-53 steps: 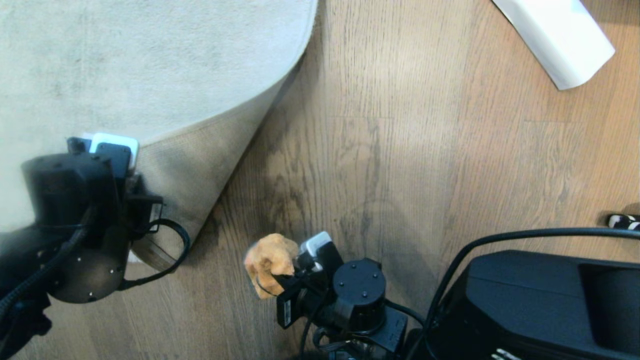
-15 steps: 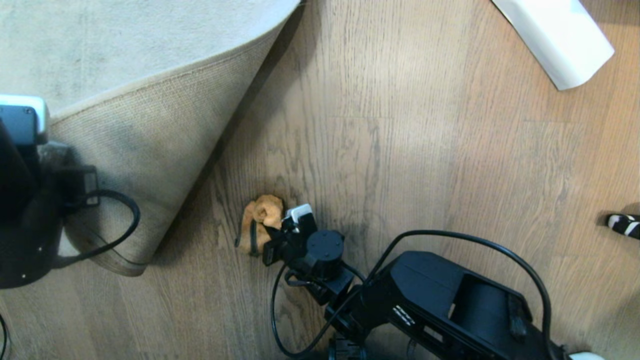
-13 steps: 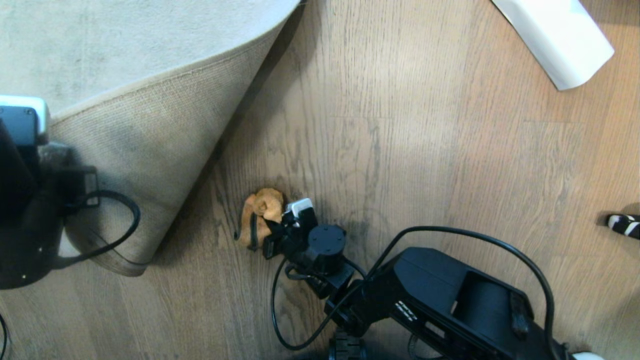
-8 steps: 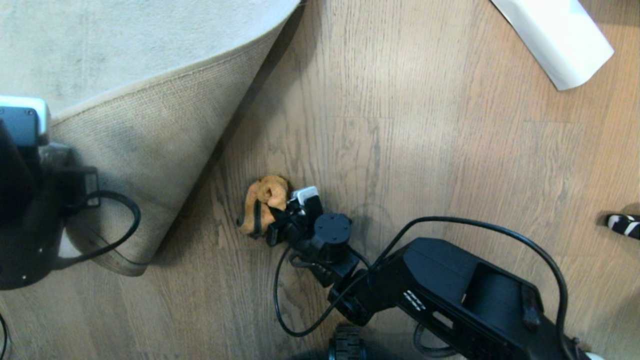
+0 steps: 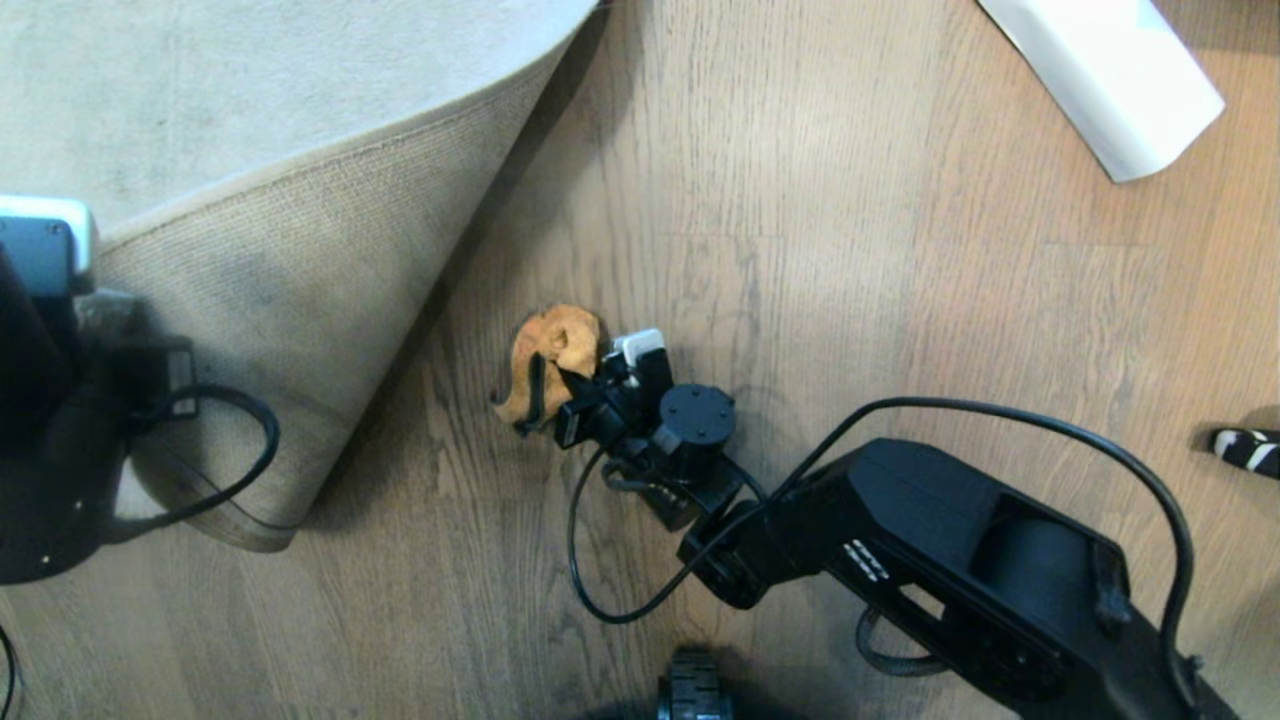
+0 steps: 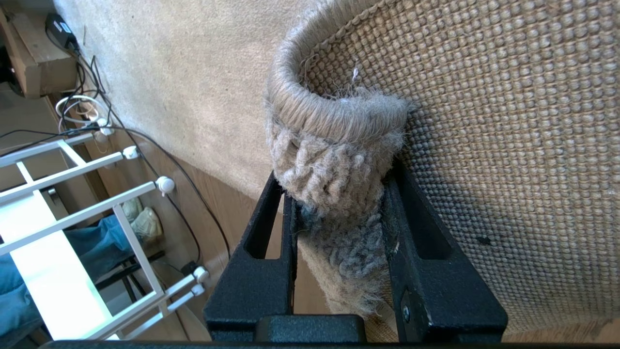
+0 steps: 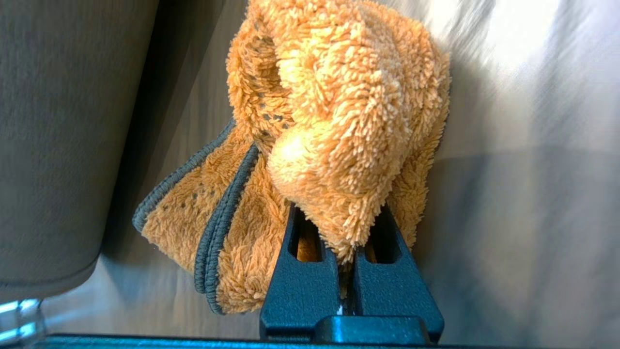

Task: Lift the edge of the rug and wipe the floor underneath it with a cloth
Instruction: Wipe the floor under the carpet with a rag

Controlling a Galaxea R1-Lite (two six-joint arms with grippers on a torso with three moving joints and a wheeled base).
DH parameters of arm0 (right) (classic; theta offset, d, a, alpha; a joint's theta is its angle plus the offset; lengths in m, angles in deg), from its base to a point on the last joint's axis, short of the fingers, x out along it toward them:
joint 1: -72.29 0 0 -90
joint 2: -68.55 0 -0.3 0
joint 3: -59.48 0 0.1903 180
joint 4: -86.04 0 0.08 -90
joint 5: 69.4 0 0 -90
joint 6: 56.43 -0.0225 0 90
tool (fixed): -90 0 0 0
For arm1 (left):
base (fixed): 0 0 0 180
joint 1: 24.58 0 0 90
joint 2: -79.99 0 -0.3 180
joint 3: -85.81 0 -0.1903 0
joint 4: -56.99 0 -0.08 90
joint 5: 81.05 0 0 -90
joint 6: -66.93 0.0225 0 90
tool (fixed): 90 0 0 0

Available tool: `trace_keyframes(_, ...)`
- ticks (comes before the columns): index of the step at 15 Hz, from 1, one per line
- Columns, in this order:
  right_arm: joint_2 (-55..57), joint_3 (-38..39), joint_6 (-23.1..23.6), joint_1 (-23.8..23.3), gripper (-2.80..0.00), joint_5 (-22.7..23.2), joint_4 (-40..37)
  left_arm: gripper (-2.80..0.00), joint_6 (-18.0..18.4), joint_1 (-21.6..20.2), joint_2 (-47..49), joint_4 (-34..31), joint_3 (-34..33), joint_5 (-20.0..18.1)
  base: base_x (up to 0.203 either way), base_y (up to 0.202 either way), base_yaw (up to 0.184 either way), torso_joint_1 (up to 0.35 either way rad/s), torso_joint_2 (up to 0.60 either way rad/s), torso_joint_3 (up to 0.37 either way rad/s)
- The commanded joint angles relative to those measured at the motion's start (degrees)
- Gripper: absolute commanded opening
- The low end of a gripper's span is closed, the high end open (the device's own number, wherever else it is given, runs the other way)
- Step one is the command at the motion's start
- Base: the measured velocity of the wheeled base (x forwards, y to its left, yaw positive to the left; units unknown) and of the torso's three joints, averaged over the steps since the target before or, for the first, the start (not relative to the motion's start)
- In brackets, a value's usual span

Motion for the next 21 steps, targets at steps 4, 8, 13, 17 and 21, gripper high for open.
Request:
trace_keyframes(4,-2.13,2.19,0.01,-1.42,-2.80,-0.37,0.54,-2.80,0.02,-0.01,-0.05,0.23,-0.13,0.31,0.000,0.000,0.000,0.000,0.00,0.000)
trace_keyframes(8,-3.47,6.40,0.10,3.50,-2.80,-0.42,1.01,-2.80,0.02,-0.01,-0.13,0.23,-0.13,0.31,0.000,0.000,0.000,0.000,0.00,0.000)
trace_keyframes(13,-5.24,10.91,0.18,13.84,-2.80,-0.53,0.98,-2.80,0.09,-0.01,-0.13,0.23,-0.22,0.31,0.000,0.000,0.000,0.000,0.00,0.000)
trace_keyframes(17,-5.82,11.84,0.18,22.42,-2.80,-0.63,0.70,-2.80,0.05,-0.01,-0.81,0.14,-0.54,0.31,0.000,0.000,0.000,0.000,0.00,0.000)
trace_keyframes(21,-5.93,11.85,0.18,24.49,-2.80,-0.72,0.52,-2.80,0.11,0.00,-0.84,0.15,-0.57,0.31,0.000,0.000,0.000,0.000,0.00,0.000)
